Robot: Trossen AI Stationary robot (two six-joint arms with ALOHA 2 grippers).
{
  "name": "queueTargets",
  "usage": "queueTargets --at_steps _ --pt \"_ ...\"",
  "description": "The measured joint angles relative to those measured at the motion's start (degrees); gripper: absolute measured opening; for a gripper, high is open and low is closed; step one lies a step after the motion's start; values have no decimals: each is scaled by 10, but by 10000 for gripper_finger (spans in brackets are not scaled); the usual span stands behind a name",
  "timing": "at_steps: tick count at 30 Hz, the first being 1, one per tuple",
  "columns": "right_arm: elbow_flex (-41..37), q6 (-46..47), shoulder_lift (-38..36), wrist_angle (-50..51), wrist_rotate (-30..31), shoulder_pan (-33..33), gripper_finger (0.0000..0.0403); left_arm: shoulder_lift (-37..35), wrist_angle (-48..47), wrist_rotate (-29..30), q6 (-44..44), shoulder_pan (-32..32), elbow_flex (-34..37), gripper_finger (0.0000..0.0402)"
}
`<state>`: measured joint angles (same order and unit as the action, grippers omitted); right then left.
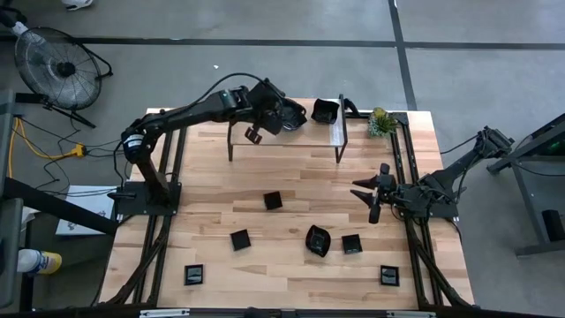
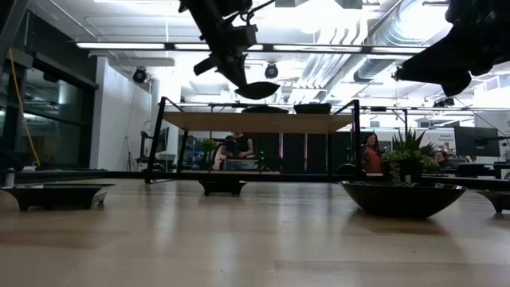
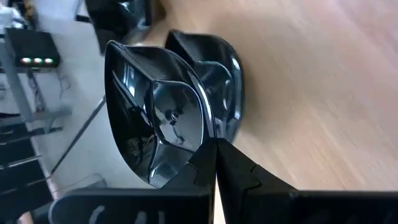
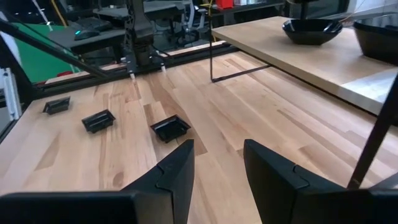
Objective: Pick & Place Mini shaped plates
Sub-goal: Stack the leaf-shaped plate on top of the other leaf-shaped plates on the shelf
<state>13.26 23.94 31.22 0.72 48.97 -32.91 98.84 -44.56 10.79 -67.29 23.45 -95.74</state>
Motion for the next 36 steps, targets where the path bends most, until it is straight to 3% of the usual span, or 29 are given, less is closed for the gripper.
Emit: queueTargets --at_steps 6,18,36 --pt "0 0 0 0 6 0 134 2 21 -39 20 -2 0 0" --pt "0 0 0 -1 5 0 134 7 21 -49 108 -2 0 0" --pt "0 0 0 -1 4 0 134 16 34 -72 123 -2 0 0"
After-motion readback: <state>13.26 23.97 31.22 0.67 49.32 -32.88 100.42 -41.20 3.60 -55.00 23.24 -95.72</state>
